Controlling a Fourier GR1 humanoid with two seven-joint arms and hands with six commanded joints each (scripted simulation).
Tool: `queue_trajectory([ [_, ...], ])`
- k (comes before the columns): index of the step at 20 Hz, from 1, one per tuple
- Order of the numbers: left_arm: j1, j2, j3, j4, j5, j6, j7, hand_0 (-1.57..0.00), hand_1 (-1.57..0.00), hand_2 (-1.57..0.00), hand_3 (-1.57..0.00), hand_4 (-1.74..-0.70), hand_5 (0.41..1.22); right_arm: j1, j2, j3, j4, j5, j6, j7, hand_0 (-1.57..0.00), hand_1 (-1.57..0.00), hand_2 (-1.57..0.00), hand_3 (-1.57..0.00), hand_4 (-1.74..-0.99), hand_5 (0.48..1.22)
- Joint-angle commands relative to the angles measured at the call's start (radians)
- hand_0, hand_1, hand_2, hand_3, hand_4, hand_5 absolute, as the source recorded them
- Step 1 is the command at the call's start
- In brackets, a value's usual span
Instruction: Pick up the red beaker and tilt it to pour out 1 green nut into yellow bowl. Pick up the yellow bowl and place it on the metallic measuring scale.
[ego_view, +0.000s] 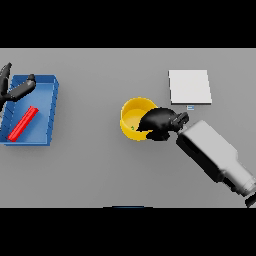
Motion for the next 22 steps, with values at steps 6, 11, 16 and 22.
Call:
queue_trajectory([
  [6, 0.001, 0.023, -0.002, -0.028, -0.005, 0.004, 0.021, 0.0, 0.0, 0.0, 0.0, -0.8, 0.721, -0.024, -0.058, -0.048, -0.122, -0.05, 0.055, 0.043, -1.55, -1.55, -1.51, -1.38, -1.731, 1.216],
  [11, -0.006, 0.01, 0.002, -0.013, 0.004, -0.003, 0.013, 0.0, 0.0, 0.0, 0.0, -0.8, 0.723, -0.07, -0.093, -0.102, -0.197, -0.106, 0.113, 0.135, -1.56, -1.56, -1.55, -1.29, -1.723, 1.219],
  [16, 0.001, 0.026, -0.002, -0.031, -0.006, 0.0, 0.011, 0.0, 0.0, 0.0, 0.0, -0.8, 0.723, -0.105, -0.142, -0.123, -0.184, -0.109, 0.099, 0.113, -1.57, -1.57, -1.56, -1.24, -1.719, 1.22],
  [22, 0.016, 0.048, 0.002, -0.06, -0.007, 0.013, 0.022, 0.0, 0.0, 0.0, 0.0, -0.8, 0.734, -0.17, -0.202, -0.16, -0.049, -0.082, 0.012, 0.077, -1.57, -1.57, -1.57, -1.26, -1.719, 1.221],
])
